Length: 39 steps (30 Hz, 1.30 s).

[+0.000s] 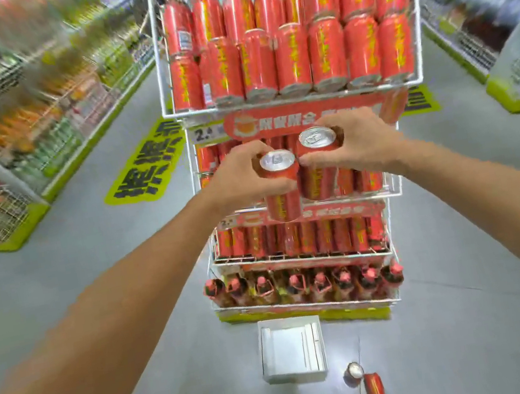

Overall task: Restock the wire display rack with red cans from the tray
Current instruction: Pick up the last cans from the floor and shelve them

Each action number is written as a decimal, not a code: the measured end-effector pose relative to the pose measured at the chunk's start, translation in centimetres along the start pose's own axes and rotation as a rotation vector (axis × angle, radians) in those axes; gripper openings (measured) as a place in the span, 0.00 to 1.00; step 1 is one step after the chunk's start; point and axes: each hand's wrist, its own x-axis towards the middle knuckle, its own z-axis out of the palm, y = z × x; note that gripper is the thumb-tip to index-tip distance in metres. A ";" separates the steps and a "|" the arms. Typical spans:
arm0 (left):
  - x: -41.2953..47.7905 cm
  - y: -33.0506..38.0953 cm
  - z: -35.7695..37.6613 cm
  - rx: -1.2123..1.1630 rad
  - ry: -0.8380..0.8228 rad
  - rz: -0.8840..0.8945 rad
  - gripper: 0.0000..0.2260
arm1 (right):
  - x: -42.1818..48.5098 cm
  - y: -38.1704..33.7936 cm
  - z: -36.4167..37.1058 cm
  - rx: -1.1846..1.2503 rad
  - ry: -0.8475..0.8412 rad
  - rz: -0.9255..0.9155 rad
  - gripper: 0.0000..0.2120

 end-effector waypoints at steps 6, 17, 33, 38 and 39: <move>3.6 3.1 -9.1 -0.001 0.098 0.013 0.21 | 8.1 -5.2 -3.3 0.006 -0.040 -0.083 0.24; 18.0 6.2 -16.7 -0.083 0.163 0.151 0.24 | 21.4 -5.9 -9.4 -0.112 0.112 -0.049 0.29; 30.4 8.3 -16.0 -0.037 0.261 0.052 0.26 | 29.1 -0.3 -12.3 -0.180 0.146 -0.027 0.19; 30.8 6.7 -14.8 -0.064 0.301 0.012 0.25 | 29.3 0.3 -12.0 -0.203 0.150 -0.113 0.17; 30.8 6.7 -14.7 -0.058 0.294 0.004 0.26 | 29.3 0.5 -12.0 -0.214 0.150 -0.134 0.18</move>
